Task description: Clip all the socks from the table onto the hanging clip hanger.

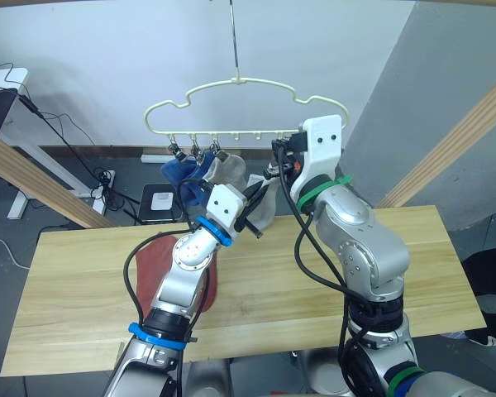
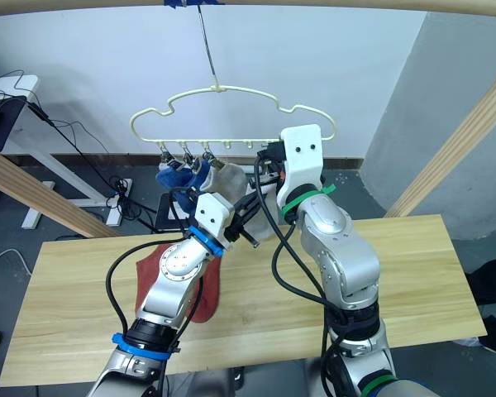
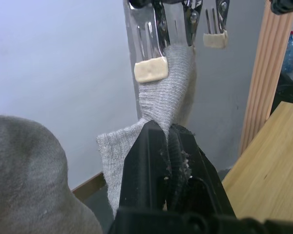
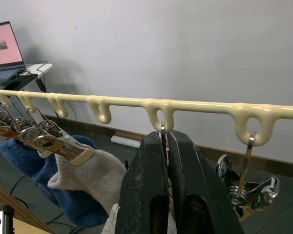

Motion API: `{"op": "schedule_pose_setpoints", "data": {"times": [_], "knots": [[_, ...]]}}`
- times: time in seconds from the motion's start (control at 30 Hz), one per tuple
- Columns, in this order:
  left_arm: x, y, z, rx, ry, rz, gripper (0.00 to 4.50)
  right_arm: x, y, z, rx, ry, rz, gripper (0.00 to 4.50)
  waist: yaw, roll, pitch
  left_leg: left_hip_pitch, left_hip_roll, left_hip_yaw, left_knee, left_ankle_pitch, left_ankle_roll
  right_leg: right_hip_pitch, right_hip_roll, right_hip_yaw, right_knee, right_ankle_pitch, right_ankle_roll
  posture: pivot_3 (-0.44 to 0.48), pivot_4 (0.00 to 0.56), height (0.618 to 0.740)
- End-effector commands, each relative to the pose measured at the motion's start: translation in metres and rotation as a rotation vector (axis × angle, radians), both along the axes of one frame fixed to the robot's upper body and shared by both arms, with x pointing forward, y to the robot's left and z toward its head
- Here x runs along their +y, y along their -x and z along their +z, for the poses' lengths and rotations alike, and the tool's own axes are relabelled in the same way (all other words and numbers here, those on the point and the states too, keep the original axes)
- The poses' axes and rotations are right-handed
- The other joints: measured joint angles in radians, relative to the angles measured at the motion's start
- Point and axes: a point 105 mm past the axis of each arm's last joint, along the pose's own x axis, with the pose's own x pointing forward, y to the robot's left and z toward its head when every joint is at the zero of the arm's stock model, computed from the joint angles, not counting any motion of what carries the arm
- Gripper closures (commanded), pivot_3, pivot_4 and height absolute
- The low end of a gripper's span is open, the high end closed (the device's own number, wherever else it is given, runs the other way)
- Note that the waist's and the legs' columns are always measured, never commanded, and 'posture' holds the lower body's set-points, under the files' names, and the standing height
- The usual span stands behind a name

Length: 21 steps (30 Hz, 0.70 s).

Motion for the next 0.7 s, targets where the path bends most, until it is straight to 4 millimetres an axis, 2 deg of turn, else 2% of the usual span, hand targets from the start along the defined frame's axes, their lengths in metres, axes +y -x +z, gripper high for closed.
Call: {"op": "schedule_pose_setpoints", "data": {"times": [0.03,0.17,0.37,0.4,0.43,0.7], "knots": [[0.0,0.001,0.009,-0.028,0.019,0.003,4.5,0.001,0.008,0.008,-0.025,-0.037,0.021,3.67,0.0,0.0,0.0,0.0,0.0,0.0,0.0,0.0,0.0,0.0,0.0,0.0,0.0,0.0,0.0,-0.253,0.278,0.74],[-0.002,0.001,0.007,-0.013,0.025,-0.016,4.5,0.001,0.01,0.007,-0.016,-0.037,0.049,2.18,0.0,0.0,0.0,0.0,0.0,0.0,0.0,0.0,0.0,0.0,0.0,0.0,0.0,0.0,0.0,-0.253,0.279,0.74],[0.002,0.002,-0.001,0.049,0.017,-0.022,4.5,0.001,0.023,0.005,-0.01,-0.005,0.144,2.18,0.0,0.0,0.0,0.0,0.0,0.0,0.0,0.0,0.0,0.0,0.0,0.0,0.0,0.0,0.0,-0.253,0.279,0.74],[0.003,0.002,-0.002,0.065,0.02,-0.025,3.97,0.0,0.027,0.004,-0.011,0.01,0.164,2.13,0.0,0.0,0.0,0.0,0.0,0.0,0.0,0.0,0.0,0.0,0.0,0.0,0.0,0.0,0.0,-0.252,0.282,0.74],[0.003,0.003,-0.002,0.069,0.017,-0.031,3.81,-0.001,0.031,0.004,-0.018,0.024,0.181,2.13,0.0,0.0,0.0,0.0,0.0,0.0,0.0,0.0,0.0,0.0,0.0,0.0,0.0,0.0,0.0,-0.252,0.282,0.74],[0.003,0.01,-0.003,0.134,0.002,-0.095,1.62,-0.009,0.05,0.002,-0.091,0.151,0.277,2.13,0.0,0.0,0.0,0.0,0.0,0.0,0.0,0.0,0.0,0.0,0.001,0.0,0.0,0.0,0.0,-0.256,0.28,0.74]]}}
